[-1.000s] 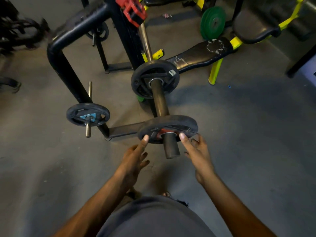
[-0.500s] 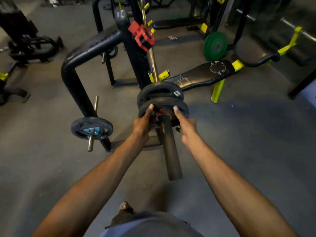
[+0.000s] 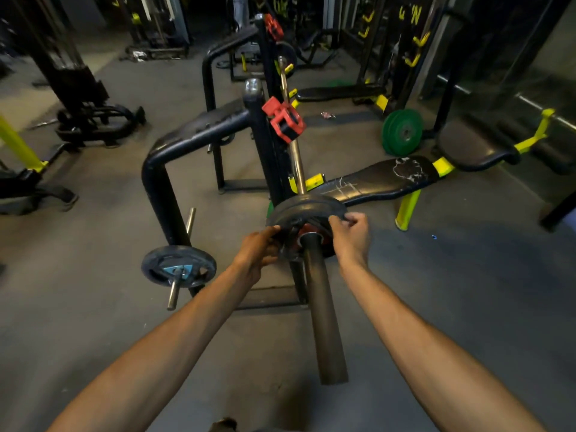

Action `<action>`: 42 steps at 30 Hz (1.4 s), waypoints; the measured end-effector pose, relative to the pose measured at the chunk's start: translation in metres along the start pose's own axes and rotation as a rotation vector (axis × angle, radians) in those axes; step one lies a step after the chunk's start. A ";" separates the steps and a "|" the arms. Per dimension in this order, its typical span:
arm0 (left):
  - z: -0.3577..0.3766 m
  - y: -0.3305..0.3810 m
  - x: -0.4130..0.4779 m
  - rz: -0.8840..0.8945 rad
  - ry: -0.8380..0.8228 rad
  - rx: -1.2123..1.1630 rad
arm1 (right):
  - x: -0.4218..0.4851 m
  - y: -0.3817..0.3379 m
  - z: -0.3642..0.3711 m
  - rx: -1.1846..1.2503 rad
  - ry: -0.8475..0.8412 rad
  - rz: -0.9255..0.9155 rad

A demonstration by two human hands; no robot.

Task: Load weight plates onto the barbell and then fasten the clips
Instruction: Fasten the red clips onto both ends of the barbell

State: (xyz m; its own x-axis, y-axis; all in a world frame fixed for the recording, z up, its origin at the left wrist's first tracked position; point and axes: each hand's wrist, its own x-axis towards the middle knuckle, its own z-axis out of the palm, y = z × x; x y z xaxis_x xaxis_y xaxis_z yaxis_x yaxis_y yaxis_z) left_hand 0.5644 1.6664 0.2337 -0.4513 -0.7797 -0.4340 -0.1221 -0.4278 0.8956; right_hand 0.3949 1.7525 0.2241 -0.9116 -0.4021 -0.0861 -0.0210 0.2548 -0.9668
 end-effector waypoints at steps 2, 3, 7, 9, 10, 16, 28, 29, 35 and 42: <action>-0.012 0.021 -0.001 0.142 0.022 0.105 | -0.005 -0.034 0.006 -0.046 -0.087 -0.174; -0.017 0.036 -0.001 0.212 0.036 0.161 | -0.005 -0.052 0.012 -0.059 -0.132 -0.246; -0.031 0.102 0.016 0.401 0.034 0.351 | 0.019 -0.123 0.047 -0.072 -0.278 -0.354; -0.033 0.132 0.030 0.424 0.019 0.399 | 0.039 -0.152 0.065 -0.069 -0.288 -0.355; -0.033 0.146 0.039 0.422 0.005 0.410 | 0.051 -0.164 0.073 -0.072 -0.282 -0.356; -0.013 0.200 0.083 0.448 -0.061 0.404 | 0.140 -0.195 0.117 -0.277 -0.208 -0.311; 0.005 0.200 0.140 0.348 -0.220 0.212 | 0.178 -0.185 0.153 -0.242 -0.285 -0.248; 0.007 0.199 0.142 0.354 -0.219 0.193 | 0.180 -0.184 0.152 -0.252 -0.262 -0.260; 0.025 0.197 0.139 0.439 -0.193 0.113 | 0.158 -0.196 0.107 -0.300 -0.073 -0.551; 0.038 0.176 0.084 0.635 -0.208 0.094 | 0.092 -0.170 0.041 -0.209 0.078 -0.790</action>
State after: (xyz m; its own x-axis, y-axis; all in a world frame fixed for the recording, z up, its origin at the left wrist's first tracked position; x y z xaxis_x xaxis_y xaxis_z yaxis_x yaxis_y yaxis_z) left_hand 0.4710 1.5428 0.3585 -0.6203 -0.7586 0.1993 0.1512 0.1337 0.9794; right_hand 0.3312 1.6364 0.3703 -0.6214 -0.4713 0.6258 -0.7380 0.0840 -0.6696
